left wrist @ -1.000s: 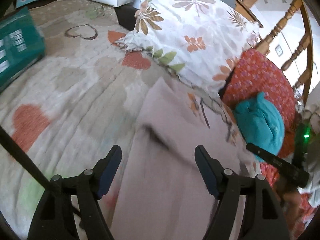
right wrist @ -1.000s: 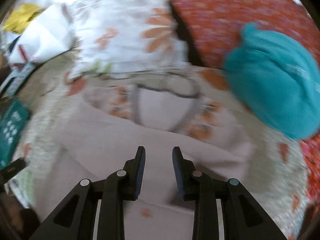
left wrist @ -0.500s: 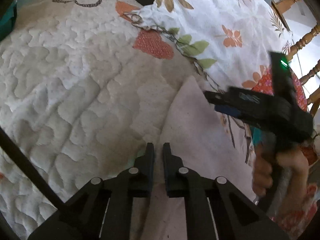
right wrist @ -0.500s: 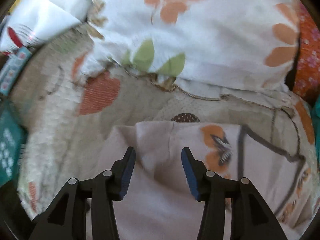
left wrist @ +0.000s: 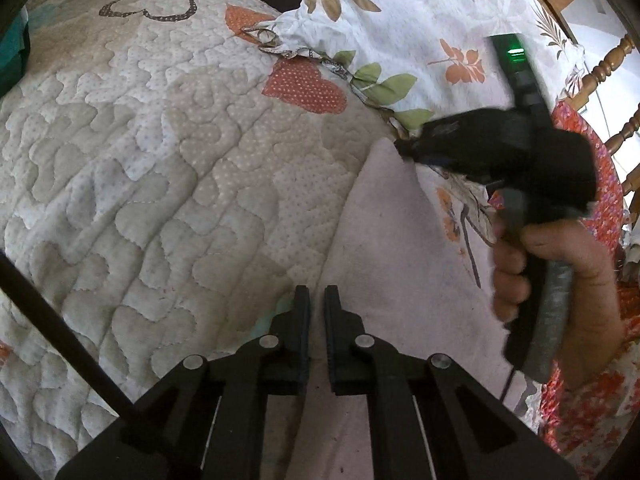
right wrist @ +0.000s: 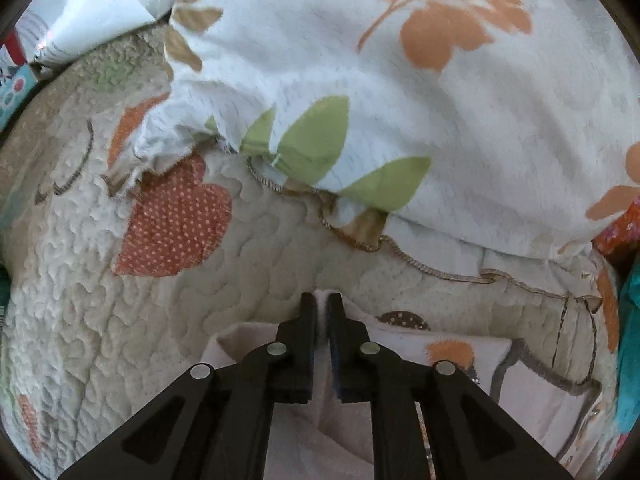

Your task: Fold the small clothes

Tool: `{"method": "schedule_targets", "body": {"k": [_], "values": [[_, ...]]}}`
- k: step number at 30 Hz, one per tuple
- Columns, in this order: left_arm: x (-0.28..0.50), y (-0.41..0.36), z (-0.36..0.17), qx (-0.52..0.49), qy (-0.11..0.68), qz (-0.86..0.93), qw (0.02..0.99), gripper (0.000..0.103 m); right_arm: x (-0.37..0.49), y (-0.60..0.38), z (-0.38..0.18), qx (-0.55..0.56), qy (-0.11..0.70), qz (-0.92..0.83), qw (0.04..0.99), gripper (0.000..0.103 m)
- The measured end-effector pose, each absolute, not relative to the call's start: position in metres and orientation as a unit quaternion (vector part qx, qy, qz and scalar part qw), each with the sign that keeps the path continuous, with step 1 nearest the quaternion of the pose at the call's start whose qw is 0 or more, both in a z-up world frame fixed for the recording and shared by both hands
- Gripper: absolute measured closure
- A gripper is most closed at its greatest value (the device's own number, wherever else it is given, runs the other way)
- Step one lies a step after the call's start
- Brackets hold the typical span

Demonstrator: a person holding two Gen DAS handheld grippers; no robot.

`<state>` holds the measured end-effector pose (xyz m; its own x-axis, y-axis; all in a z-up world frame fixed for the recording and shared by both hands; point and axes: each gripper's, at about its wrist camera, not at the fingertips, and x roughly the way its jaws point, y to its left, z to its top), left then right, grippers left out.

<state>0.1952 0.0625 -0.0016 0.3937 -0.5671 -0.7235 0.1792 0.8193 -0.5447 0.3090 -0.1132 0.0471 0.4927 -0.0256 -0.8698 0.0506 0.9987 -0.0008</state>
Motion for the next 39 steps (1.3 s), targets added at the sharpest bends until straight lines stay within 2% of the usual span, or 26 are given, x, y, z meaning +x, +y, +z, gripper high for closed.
{"method": "schedule_targets", "body": {"k": [2, 4, 6, 9, 11, 13, 17, 22, 28, 32, 37, 39], "values": [[0.195, 0.063, -0.001, -0.192, 0.500, -0.230, 0.812, 0.095, 0.295, -0.120, 0.069, 0.036, 0.474, -0.026, 0.879, 0.085], [0.194, 0.063, -0.001, -0.188, 0.501, -0.231, 0.813, 0.094, 0.274, -0.130, 0.092, 0.065, 0.451, -0.022, 0.890, 0.056], [0.193, 0.063, 0.001, -0.179, 0.500, -0.232, 0.815, 0.092, 0.245, -0.142, 0.107, 0.078, 0.438, -0.027, 0.895, 0.049], [0.188, 0.065, 0.006, -0.165, 0.500, -0.234, 0.817, 0.081, 0.187, -0.172, 0.115, 0.088, 0.449, -0.034, 0.888, 0.049], [0.184, 0.066, 0.011, -0.158, 0.499, -0.230, 0.820, 0.064, 0.142, -0.196, 0.114, 0.095, 0.460, -0.054, 0.881, 0.049], [0.178, 0.069, 0.018, -0.153, 0.497, -0.222, 0.825, 0.056, 0.089, -0.222, 0.115, 0.103, 0.460, -0.079, 0.878, 0.049], [0.161, 0.075, 0.032, -0.137, 0.493, -0.220, 0.831, 0.051, -0.007, -0.277, 0.112, 0.133, 0.467, -0.146, 0.862, 0.049], [0.137, 0.085, 0.043, -0.112, 0.494, -0.218, 0.834, 0.050, -0.111, -0.333, 0.089, 0.236, 0.466, -0.198, 0.830, 0.049], [0.094, 0.106, 0.046, -0.097, 0.503, -0.236, 0.826, 0.050, -0.164, -0.336, 0.049, 0.312, 0.453, -0.206, 0.809, 0.049], [0.064, 0.120, 0.024, -0.132, 0.548, -0.263, 0.783, 0.050, -0.183, -0.327, 0.026, 0.354, 0.439, -0.197, 0.802, 0.048], [0.017, 0.143, 0.015, -0.183, 0.549, -0.298, 0.759, 0.050, -0.203, -0.308, 0.018, 0.371, 0.406, -0.163, 0.819, 0.048], [0.005, 0.151, 0.007, -0.214, 0.558, -0.308, 0.740, 0.053, -0.212, -0.301, 0.015, 0.388, 0.397, -0.133, 0.821, 0.048]]}}
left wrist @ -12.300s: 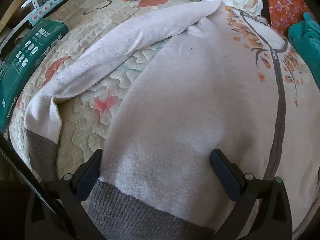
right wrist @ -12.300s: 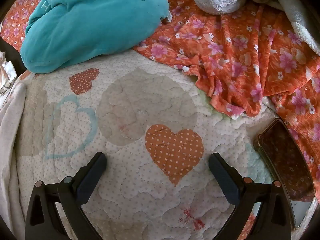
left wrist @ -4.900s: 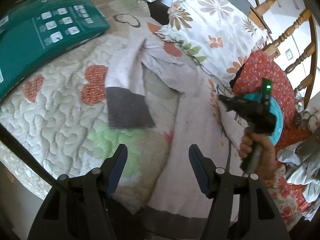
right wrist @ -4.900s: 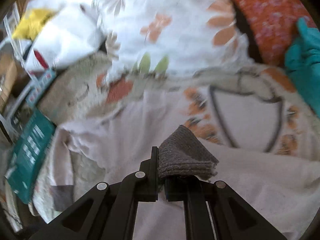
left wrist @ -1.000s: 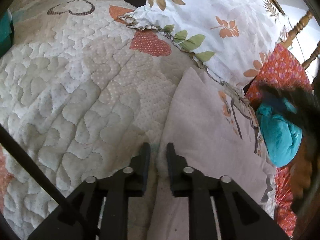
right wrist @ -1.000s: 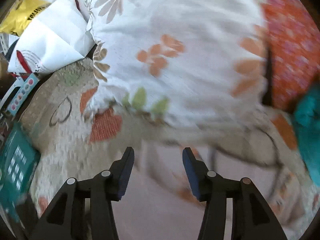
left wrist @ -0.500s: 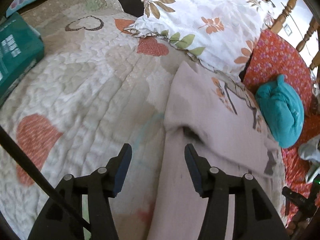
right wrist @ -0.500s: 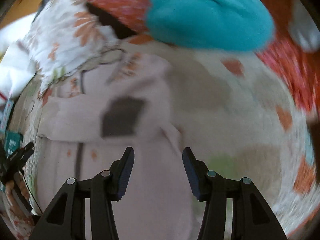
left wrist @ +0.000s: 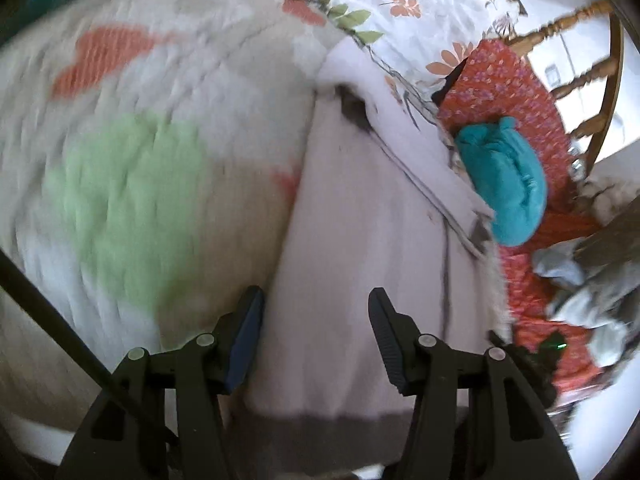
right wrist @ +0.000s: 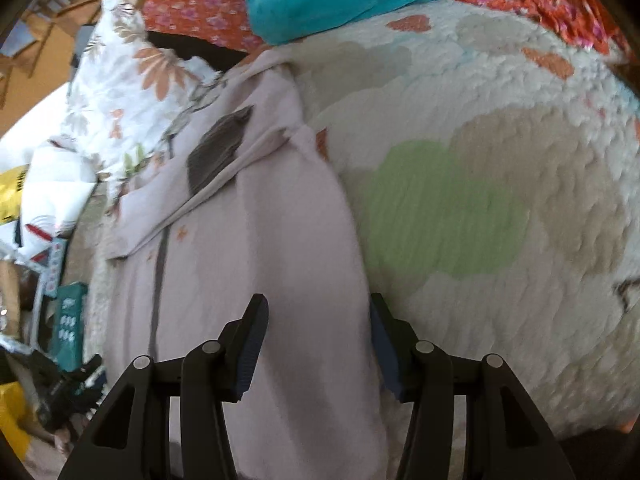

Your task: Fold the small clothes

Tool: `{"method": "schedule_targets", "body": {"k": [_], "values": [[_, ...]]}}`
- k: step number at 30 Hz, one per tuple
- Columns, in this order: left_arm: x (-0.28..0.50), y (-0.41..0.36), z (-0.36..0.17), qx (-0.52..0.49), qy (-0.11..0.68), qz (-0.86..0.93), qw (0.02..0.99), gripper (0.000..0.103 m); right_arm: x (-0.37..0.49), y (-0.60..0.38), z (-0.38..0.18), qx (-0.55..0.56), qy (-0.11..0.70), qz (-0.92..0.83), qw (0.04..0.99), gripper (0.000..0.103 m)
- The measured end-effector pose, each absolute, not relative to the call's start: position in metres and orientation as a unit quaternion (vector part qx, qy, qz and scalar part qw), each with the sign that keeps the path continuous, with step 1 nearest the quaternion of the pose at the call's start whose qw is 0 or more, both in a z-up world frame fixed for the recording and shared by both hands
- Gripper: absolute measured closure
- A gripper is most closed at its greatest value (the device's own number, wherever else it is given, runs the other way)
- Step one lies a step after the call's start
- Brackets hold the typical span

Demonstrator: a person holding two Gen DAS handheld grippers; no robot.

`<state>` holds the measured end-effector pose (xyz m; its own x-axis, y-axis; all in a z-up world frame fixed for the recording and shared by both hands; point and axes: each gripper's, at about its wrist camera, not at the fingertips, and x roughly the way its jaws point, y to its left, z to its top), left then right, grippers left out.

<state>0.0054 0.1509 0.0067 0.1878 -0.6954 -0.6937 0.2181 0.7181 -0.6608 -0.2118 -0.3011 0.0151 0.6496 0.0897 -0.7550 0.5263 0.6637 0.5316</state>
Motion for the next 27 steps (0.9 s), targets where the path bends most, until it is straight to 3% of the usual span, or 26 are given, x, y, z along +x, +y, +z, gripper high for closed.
{"method": "schedule_targets", "body": {"k": [2, 10, 16, 21, 25, 26, 27], "values": [[-0.007, 0.156, -0.001, -0.237, 0.567, -0.315, 0.723, 0.058, -0.219, -0.298, 0.011, 0.420, 0.389, -0.101, 0.814, 0.048], [-0.047, 0.151, -0.013, -0.243, 0.581, -0.318, 0.709, 0.063, -0.259, -0.289, -0.020, 0.552, 0.353, -0.008, 0.756, 0.048], [-0.072, 0.132, -0.002, -0.156, 0.556, -0.308, 0.756, 0.063, -0.267, -0.267, -0.023, 0.545, 0.369, 0.016, 0.753, 0.048], [-0.076, 0.135, -0.003, -0.149, 0.551, -0.297, 0.766, 0.063, -0.273, -0.246, -0.024, 0.523, 0.389, 0.021, 0.759, 0.048], [-0.081, 0.137, -0.005, -0.124, 0.553, -0.257, 0.783, 0.093, -0.274, -0.221, -0.021, 0.484, 0.415, 0.011, 0.770, 0.051], [-0.080, 0.138, -0.004, -0.127, 0.554, -0.259, 0.781, 0.095, -0.274, -0.214, -0.019, 0.467, 0.422, 0.000, 0.777, 0.056], [-0.078, 0.140, -0.003, -0.138, 0.557, -0.259, 0.777, 0.095, -0.273, -0.208, -0.017, 0.443, 0.434, -0.017, 0.784, 0.072]]}}
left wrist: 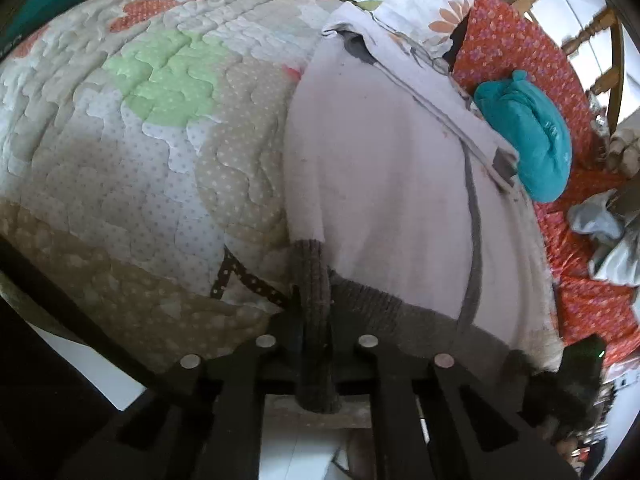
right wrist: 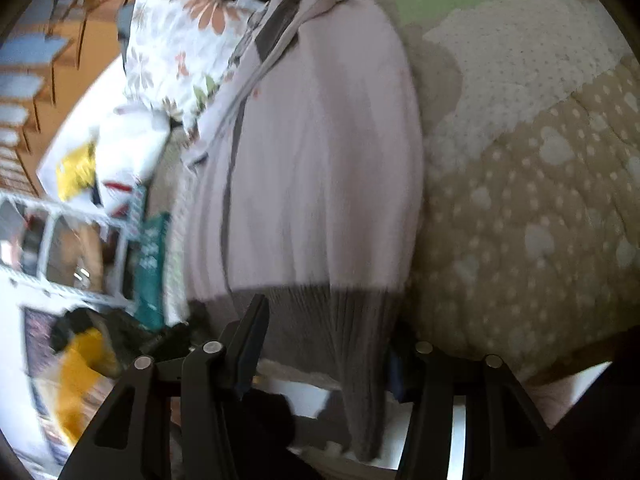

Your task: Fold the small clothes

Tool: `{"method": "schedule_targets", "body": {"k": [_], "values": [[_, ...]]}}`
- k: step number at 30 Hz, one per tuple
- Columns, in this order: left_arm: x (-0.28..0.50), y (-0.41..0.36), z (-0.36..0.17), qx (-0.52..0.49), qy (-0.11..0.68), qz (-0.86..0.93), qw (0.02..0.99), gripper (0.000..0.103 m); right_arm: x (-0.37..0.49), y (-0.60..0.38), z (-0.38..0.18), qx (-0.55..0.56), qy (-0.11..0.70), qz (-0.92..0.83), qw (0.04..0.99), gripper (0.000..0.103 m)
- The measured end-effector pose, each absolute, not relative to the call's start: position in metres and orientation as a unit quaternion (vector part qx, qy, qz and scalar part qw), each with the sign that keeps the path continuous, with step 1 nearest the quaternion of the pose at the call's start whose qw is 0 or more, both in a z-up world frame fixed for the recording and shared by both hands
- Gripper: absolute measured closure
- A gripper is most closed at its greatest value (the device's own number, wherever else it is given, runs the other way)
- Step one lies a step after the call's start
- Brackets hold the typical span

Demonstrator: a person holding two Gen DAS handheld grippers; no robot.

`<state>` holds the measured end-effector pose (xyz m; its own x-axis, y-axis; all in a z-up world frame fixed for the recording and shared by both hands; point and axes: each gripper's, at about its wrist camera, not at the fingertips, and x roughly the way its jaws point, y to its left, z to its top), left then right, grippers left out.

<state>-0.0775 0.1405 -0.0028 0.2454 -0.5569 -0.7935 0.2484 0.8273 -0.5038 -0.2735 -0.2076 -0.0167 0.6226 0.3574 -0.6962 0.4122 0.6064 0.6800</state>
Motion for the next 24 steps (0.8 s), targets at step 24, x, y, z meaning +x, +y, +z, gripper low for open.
{"method": "schedule_targets", "body": {"k": [24], "values": [[-0.061, 0.161, 0.086, -0.161, 0.497, -0.271, 0.808, 0.097, -0.258, -0.223, 0.075, 0.376, 0.405, 0.056, 0.832, 0.096]]}}
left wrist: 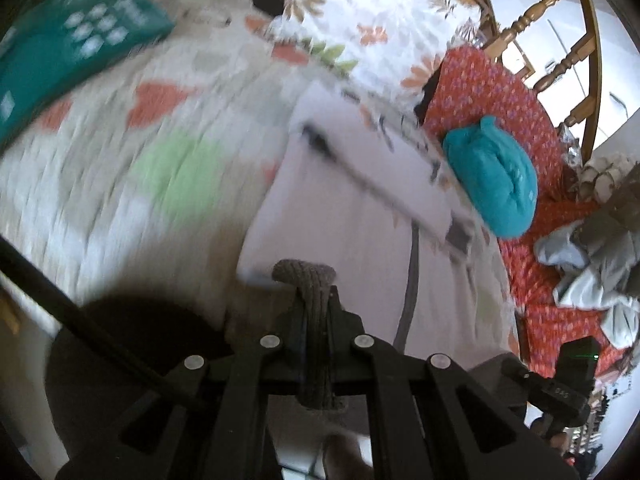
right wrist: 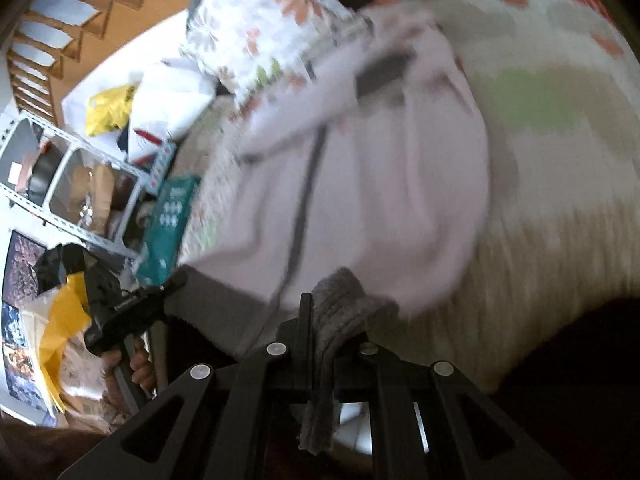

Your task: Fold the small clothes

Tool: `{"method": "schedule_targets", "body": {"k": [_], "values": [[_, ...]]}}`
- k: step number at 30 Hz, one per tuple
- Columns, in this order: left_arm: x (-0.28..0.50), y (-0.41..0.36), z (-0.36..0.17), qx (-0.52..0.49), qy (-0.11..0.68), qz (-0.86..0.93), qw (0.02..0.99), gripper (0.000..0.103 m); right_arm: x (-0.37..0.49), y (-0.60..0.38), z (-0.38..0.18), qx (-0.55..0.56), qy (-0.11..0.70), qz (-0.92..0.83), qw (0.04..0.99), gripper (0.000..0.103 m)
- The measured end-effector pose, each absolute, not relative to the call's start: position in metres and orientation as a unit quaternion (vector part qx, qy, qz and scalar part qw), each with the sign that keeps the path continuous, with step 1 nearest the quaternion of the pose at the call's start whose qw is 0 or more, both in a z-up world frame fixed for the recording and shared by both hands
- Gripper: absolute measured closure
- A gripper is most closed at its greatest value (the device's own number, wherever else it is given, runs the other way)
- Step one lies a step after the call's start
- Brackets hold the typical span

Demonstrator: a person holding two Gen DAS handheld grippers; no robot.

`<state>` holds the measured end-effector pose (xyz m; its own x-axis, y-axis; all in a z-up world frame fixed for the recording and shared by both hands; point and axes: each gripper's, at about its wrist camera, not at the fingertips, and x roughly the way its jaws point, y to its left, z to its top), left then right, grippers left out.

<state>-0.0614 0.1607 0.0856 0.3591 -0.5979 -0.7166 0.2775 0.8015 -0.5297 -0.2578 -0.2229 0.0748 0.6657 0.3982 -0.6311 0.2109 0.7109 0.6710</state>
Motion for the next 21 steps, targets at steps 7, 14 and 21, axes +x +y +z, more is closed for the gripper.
{"method": "schedule_targets", "body": {"k": [7, 14, 21], "values": [[0.040, 0.104, 0.104, -0.180, 0.455, -0.257, 0.833, 0.097, -0.173, -0.292, 0.095, 0.423, 0.343, 0.022, 0.838, 0.096], [0.102, 0.061, 0.084, -0.189, 0.467, -0.252, 0.826, 0.097, -0.108, -0.336, 0.071, 0.442, 0.346, -0.012, 0.827, 0.096], [0.164, 0.029, 0.050, -0.204, 0.501, -0.236, 0.807, 0.095, -0.058, -0.370, 0.044, 0.465, 0.343, -0.023, 0.816, 0.093]]}}
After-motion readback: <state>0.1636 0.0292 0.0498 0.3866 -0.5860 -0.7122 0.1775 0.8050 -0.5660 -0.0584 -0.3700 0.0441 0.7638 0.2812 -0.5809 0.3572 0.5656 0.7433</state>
